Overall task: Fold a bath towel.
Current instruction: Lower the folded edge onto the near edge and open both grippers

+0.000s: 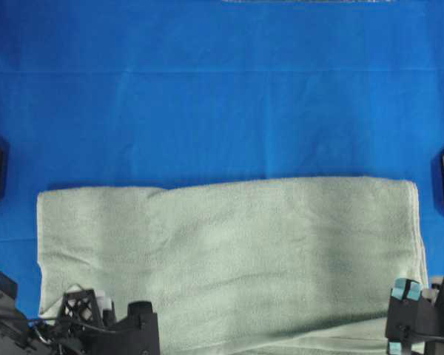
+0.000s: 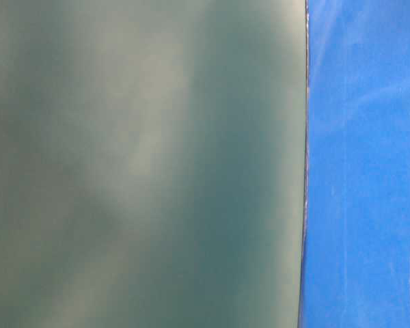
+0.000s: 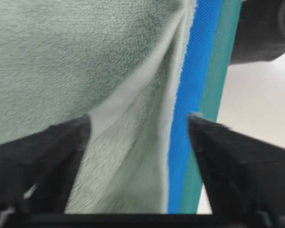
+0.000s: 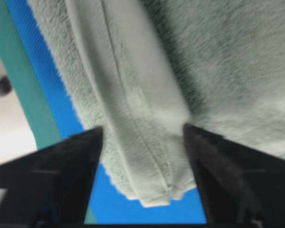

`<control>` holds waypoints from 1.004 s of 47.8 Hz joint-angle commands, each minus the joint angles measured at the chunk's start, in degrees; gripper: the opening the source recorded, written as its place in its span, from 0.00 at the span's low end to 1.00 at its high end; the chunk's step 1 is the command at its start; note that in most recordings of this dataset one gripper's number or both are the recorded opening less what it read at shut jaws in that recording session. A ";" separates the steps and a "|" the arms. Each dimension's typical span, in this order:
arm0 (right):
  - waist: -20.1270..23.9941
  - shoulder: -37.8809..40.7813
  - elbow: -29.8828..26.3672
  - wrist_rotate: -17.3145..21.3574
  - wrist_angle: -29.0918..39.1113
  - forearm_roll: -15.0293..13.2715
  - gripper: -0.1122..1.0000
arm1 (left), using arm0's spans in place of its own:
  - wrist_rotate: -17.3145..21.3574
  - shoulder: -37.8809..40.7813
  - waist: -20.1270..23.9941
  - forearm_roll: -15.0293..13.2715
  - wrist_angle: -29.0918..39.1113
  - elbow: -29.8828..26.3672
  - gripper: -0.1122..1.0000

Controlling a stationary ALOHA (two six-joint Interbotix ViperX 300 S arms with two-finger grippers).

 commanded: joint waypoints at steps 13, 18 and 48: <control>-5.89 -11.95 -0.97 -0.35 18.19 -11.87 0.65 | 8.61 -13.36 7.12 5.62 13.62 1.76 0.77; -13.80 -16.87 3.69 -2.11 23.73 -14.77 0.64 | 10.72 -17.40 13.80 6.06 15.73 7.82 0.78; -38.58 -19.42 16.26 -25.84 6.06 -10.81 0.64 | 16.61 -22.06 27.77 6.15 5.10 25.75 0.80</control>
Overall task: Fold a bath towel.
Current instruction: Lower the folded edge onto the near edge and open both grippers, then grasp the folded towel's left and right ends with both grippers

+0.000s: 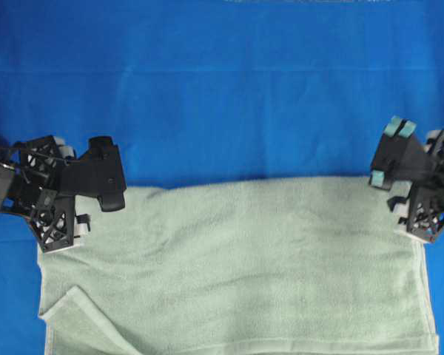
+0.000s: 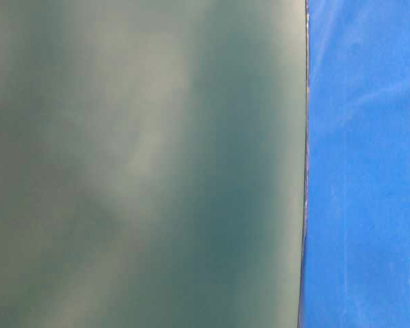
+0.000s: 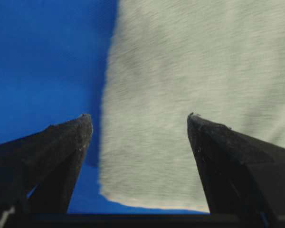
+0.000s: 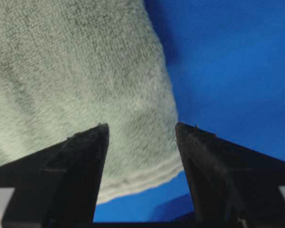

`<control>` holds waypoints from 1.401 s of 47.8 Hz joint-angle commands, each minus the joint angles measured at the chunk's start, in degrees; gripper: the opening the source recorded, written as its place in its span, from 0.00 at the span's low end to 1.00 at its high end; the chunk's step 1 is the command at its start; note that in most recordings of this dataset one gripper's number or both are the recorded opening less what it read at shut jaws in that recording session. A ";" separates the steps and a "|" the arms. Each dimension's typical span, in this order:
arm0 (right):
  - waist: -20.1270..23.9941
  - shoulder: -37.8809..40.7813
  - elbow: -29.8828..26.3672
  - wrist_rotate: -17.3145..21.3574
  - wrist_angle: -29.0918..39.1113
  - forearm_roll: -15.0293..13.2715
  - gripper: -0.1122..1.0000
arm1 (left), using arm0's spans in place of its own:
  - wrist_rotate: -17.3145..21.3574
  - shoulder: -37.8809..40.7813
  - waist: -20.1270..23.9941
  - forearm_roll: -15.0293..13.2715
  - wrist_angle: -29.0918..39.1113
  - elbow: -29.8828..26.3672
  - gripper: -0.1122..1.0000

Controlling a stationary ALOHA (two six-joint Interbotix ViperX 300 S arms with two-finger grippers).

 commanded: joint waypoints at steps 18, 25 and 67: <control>-5.80 8.35 5.63 -1.93 -12.30 -0.09 0.64 | -1.41 3.78 4.04 0.09 -14.59 12.39 0.81; -5.80 8.53 5.54 -1.76 -13.10 0.00 0.60 | -2.20 3.60 4.04 -0.18 -16.26 12.92 0.77; 1.76 -14.33 -13.97 -1.23 10.46 -8.53 0.17 | -2.81 -8.26 -2.11 -1.05 19.25 -17.49 0.18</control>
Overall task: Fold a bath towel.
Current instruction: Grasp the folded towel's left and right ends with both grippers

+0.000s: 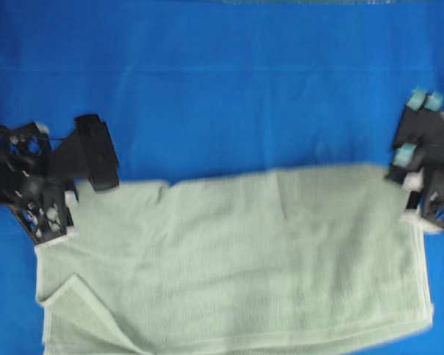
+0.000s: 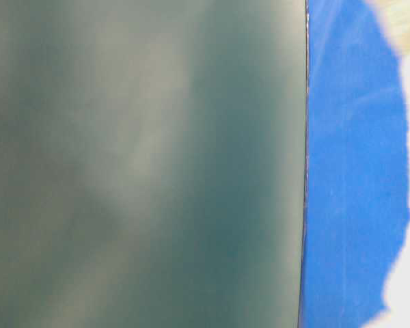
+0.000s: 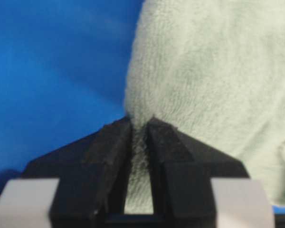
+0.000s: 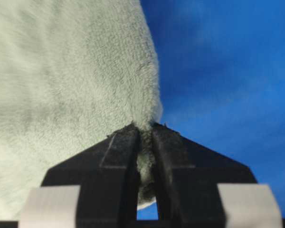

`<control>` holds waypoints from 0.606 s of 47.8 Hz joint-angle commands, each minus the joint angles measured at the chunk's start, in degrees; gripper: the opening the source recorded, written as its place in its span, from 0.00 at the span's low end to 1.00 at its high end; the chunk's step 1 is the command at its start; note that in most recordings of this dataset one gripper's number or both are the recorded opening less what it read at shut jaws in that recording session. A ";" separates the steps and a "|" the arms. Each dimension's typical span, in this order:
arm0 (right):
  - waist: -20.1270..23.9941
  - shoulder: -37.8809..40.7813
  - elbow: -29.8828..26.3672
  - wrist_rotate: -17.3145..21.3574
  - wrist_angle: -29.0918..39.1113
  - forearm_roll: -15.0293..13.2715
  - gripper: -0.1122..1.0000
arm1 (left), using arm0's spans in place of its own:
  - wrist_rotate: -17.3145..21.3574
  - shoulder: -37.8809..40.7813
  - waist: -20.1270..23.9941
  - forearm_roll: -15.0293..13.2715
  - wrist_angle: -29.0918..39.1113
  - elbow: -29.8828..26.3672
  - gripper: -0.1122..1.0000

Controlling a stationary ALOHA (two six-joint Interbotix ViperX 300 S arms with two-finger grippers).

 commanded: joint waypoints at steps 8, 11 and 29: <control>1.23 -3.52 -7.91 0.18 7.47 -9.14 0.17 | -2.46 -1.49 -4.66 0.09 5.54 -15.47 0.18; 1.23 -3.52 -8.70 0.18 8.88 -10.99 0.17 | -3.52 -0.88 -6.42 0.09 5.98 -18.63 0.18; -15.82 4.13 -9.76 4.48 3.43 -35.68 0.17 | -5.62 5.27 -13.36 0.79 -4.13 -26.72 0.18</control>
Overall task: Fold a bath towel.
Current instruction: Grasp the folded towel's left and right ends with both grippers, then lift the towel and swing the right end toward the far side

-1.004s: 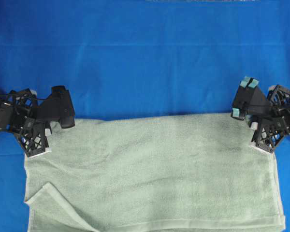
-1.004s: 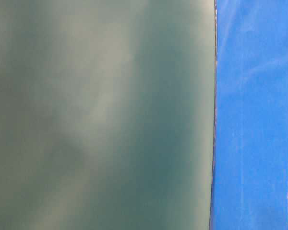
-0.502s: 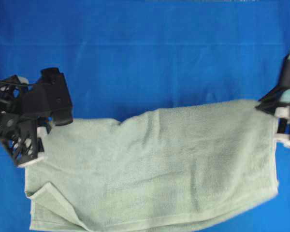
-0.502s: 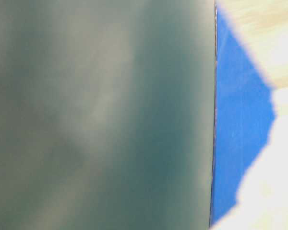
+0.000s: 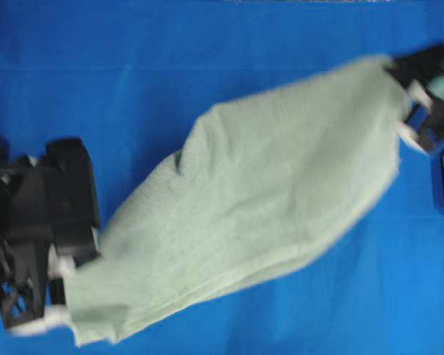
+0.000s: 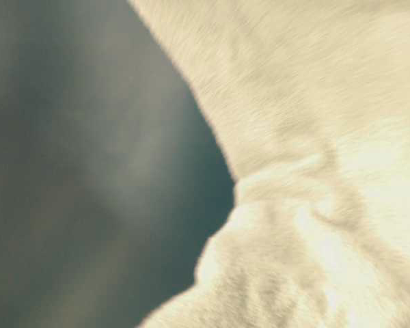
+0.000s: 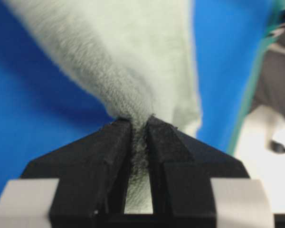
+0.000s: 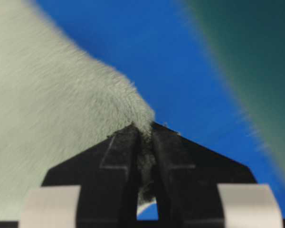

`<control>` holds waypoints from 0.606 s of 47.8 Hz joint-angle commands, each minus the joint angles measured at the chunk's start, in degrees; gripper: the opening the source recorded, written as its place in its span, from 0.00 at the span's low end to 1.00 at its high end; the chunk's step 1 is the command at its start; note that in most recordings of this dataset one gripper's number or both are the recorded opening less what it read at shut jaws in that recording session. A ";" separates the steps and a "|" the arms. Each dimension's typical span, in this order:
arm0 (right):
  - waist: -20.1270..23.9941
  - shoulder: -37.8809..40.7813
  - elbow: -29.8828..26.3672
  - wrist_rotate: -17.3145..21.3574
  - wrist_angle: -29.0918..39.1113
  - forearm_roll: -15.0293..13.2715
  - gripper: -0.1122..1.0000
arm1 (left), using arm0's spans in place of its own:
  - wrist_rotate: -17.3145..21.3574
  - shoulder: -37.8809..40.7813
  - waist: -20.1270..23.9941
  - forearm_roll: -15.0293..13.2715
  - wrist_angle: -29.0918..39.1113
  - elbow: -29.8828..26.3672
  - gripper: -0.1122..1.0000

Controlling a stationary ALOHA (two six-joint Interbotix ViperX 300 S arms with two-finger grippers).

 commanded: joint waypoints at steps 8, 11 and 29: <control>-19.34 5.98 -4.04 -1.14 -12.30 -7.82 0.17 | 0.09 6.15 -4.75 1.76 -9.05 -8.61 0.18; -24.70 7.47 -4.92 -2.29 -17.84 -8.00 0.17 | 0.09 8.96 -5.71 2.99 -10.55 -11.60 0.18; -32.52 8.53 -6.42 -4.66 -26.72 -7.73 0.17 | 0.79 17.05 -6.42 7.03 -10.81 -20.30 0.18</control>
